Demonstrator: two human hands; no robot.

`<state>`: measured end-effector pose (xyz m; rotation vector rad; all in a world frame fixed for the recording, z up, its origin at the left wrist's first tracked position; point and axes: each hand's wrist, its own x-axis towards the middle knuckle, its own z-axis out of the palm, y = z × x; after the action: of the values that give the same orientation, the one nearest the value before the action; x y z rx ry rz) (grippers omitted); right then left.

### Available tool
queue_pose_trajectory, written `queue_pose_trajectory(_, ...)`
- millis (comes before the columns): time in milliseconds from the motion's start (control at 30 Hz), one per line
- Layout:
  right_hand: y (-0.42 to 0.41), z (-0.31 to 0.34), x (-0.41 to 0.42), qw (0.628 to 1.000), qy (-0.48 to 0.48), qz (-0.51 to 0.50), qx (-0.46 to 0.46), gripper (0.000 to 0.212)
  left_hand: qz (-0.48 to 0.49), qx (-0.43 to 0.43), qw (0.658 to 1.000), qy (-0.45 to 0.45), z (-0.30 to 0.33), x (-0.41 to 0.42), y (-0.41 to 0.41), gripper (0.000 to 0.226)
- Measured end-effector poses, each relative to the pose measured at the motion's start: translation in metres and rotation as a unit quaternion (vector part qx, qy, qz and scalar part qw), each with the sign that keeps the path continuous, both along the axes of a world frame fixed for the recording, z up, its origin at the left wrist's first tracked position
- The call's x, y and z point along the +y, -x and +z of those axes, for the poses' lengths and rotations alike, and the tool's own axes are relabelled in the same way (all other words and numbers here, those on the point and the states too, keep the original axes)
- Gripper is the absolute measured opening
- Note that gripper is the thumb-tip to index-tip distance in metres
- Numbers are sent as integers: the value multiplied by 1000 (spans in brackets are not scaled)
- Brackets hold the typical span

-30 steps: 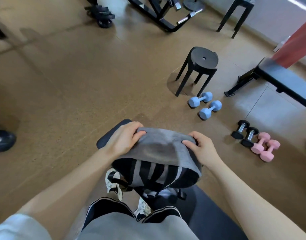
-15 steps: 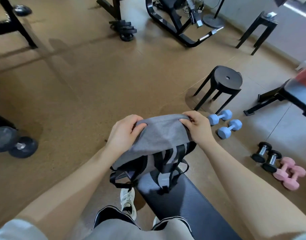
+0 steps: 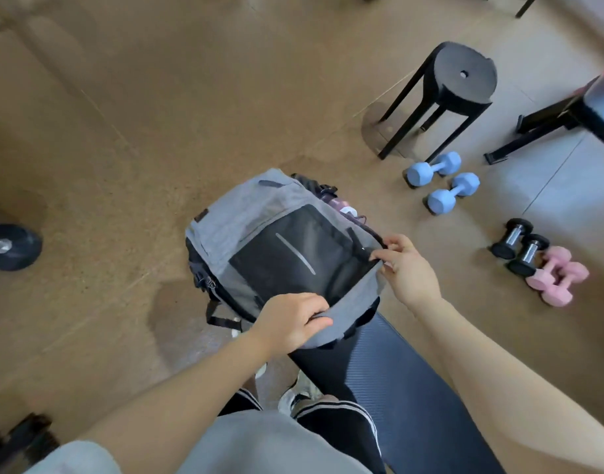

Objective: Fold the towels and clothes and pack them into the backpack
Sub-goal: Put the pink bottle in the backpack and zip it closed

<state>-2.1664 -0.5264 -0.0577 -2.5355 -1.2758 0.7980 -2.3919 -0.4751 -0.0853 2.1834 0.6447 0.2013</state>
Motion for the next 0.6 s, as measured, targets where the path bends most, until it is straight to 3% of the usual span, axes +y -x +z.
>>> queue_pose_trajectory(267, -39, -37, -89, 998, 24, 43, -31, 27, -91, 18, 996, 11, -39, -88, -55, 32)
queue_pose_trajectory(367, -50, -51, -126, 992, 107, 71, -12, 19, -187, 156, 969, 43, -51, -116, -66, 27)
queue_pose_trajectory(433, -50, -65, -141, 978, 180, 100, -24, 28, -226, 225, 945, 67, -56, -123, -66, 31)
queue_pose_trajectory(500, -46, -77, -141, 979, 157, 112, -61, 43, -184, 239, 950, 80, -60, -109, -60, 35)
queue_pose_trajectory(600, -22, -92, -101, 985, 78, 143, -51, 41, -48, 186, 981, 22, -72, -49, -50, 40)
